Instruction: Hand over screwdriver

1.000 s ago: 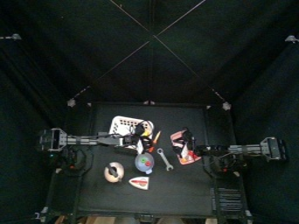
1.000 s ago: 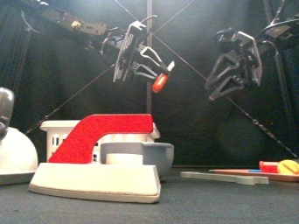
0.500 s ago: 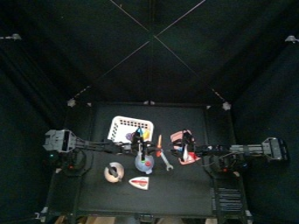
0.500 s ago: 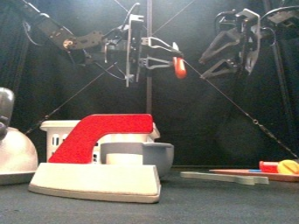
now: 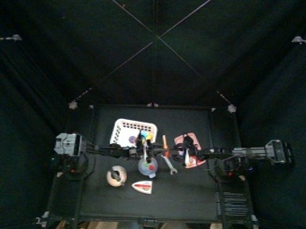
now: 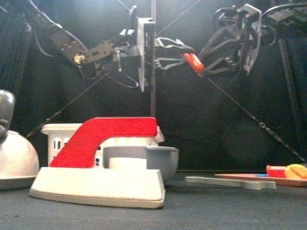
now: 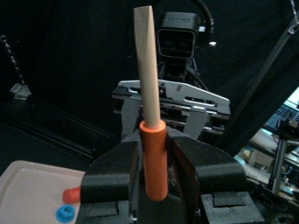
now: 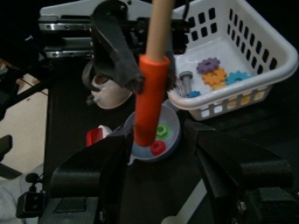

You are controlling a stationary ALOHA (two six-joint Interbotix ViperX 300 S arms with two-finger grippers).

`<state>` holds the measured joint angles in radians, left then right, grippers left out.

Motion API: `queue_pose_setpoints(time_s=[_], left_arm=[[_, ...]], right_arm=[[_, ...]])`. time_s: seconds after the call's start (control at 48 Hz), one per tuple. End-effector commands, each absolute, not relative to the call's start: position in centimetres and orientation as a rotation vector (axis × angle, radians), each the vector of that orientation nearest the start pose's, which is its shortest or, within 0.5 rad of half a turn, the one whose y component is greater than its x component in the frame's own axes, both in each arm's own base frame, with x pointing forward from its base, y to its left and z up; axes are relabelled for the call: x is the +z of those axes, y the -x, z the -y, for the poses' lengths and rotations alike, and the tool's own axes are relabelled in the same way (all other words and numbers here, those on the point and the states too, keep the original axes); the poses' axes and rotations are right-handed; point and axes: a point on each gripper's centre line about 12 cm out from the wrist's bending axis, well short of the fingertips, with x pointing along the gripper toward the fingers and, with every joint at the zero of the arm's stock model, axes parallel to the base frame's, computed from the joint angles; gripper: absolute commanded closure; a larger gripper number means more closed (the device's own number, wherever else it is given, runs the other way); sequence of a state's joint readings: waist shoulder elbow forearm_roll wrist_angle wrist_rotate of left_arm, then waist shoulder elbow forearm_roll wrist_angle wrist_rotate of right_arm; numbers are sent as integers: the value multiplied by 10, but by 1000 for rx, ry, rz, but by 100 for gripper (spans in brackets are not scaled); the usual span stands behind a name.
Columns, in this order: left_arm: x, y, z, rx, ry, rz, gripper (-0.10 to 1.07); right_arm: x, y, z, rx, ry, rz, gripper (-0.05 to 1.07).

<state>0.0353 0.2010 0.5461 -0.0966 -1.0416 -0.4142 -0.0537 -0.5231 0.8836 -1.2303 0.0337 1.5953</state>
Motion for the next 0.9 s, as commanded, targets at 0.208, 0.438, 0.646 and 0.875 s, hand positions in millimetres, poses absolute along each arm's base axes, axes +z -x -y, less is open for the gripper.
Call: queue_pose_setpoints(time_s=[0.208,0.438,0.646,0.875], left_arm=[[252,-453,-22,26,459,354,46],[249,-453,-21,26,459,346,45],[247,-452,-21,27,459,340,36],[246,-450,-21,28,459,335,8]], right_arm=[[275,-295,20,-148,-371,-334,27],[275,-295,18,-139,-374,-334,51],[272,-294,18,-140,-374,-340,62],[267,-292,18,-145,-384,-353,62]])
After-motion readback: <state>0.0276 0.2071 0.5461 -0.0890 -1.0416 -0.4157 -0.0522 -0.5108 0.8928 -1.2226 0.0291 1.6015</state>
